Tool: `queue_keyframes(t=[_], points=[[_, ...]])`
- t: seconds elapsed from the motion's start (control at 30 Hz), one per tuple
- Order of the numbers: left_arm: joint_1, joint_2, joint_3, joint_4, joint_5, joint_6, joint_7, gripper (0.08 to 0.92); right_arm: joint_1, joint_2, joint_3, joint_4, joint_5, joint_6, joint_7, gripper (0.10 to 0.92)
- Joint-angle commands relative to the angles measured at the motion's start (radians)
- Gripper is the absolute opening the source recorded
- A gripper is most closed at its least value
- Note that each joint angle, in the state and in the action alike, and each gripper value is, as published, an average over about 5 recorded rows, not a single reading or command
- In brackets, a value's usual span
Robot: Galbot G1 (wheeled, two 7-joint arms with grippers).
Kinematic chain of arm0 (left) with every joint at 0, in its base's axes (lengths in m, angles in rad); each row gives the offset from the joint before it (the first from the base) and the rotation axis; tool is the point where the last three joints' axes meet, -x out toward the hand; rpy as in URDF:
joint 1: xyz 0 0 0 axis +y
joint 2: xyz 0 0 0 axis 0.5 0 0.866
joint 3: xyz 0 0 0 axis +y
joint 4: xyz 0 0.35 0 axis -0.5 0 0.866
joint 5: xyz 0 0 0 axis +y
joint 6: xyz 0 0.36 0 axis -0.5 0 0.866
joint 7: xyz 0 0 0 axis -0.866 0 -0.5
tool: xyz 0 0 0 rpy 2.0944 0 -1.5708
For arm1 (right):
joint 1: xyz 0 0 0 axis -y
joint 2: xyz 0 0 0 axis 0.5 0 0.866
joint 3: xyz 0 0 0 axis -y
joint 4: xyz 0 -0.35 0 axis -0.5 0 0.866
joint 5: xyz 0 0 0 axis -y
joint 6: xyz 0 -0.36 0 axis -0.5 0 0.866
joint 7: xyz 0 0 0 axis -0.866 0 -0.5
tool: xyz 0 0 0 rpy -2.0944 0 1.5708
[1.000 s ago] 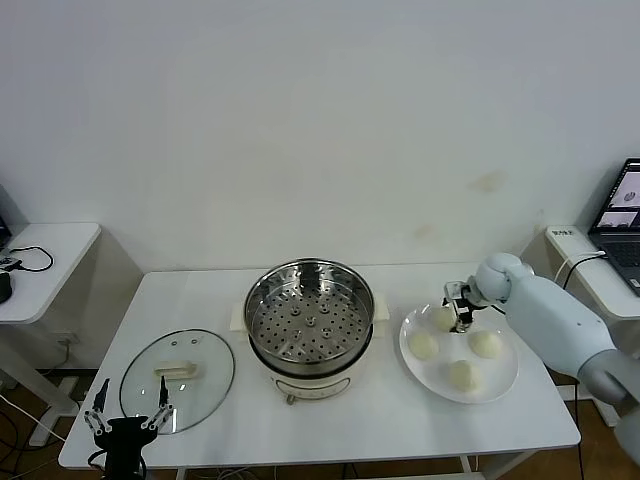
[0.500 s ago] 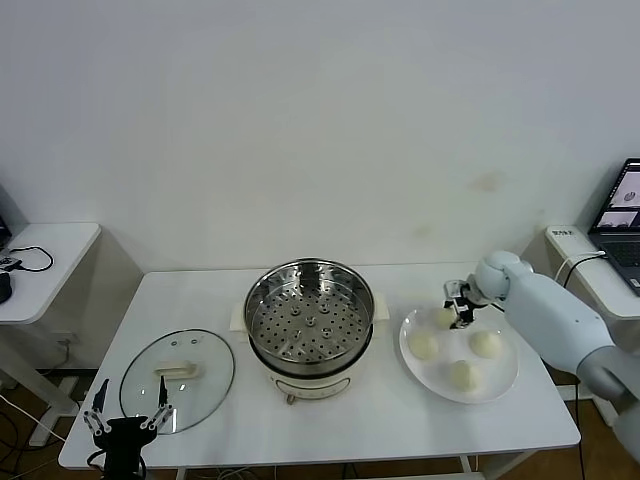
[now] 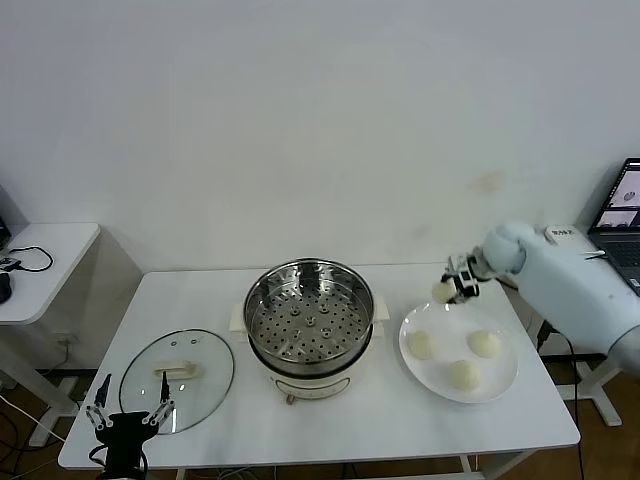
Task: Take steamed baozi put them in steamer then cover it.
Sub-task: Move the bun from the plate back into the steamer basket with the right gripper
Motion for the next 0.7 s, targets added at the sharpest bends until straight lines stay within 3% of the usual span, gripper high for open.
queue_keyframes(t=[0.03, 0.37, 0.7], points=[[-0.001, 0.000, 0.000, 0.000, -0.001, 0.000, 0.001, 0.823, 0.345, 0.036, -0.232, 0.140, 0.224, -0.018, 0.005, 0.551], [-0.010, 0.012, -0.008, 0.000, -0.011, 0.002, 0.004, 0.823, 0.348, 0.276, -0.321, 0.165, 0.303, 0.044, 0.080, 0.551], [-0.003, 0.005, -0.027, -0.017, -0.012, 0.002, 0.005, 0.823, 0.274, 0.412, -0.428, 0.111, 0.067, 0.269, 0.112, 0.551]])
